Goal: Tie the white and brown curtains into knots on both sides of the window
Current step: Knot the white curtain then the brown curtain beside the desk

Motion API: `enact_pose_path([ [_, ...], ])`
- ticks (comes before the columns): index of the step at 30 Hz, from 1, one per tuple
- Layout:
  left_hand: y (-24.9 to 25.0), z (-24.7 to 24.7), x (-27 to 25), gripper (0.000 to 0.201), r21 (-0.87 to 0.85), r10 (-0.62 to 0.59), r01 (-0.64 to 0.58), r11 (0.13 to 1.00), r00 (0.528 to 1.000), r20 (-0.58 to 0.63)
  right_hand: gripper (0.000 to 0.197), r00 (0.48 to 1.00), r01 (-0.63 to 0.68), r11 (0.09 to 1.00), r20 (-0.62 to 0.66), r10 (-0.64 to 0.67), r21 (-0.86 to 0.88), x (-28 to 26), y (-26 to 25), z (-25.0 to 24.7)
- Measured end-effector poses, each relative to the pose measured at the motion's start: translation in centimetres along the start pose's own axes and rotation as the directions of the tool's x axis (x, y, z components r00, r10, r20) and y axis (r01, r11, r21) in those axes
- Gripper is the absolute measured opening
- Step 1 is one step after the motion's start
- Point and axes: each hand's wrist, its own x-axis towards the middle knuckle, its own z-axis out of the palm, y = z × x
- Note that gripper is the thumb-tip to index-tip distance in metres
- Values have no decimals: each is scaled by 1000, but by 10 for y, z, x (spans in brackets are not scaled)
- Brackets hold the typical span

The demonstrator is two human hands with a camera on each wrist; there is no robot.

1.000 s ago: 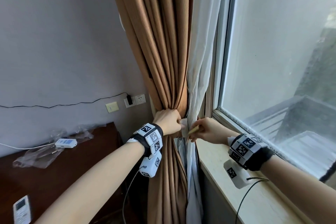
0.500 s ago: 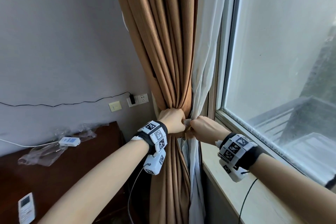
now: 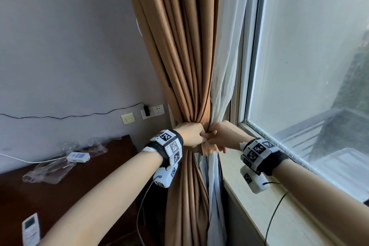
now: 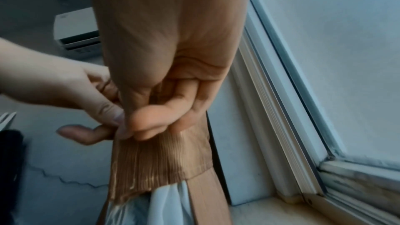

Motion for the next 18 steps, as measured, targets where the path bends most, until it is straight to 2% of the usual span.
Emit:
enact_pose_path([
  [2,0,-1,-1,24,23,1,-1,1000,1000,16,23,1000,3,993,23,-6,115,1,2,0],
  [4,0,0,-2,27,61,5,-6,998,1000,19,23,1000,-8,988,24,5,154,3,4,0],
  [9,-1,2,-4,30,72,36,-39,997,998,43,26,975,-109,980,212,72,168,9,3,10],
  [13,-3,2,-9,35,16,23,-24,1000,999,42,29,975,-165,974,176,137,153,17,-6,18],
  [18,-9,-1,-20,38,-43,12,-10,999,1000,27,26,975,-171,979,162,152,108,13,-16,25],
])
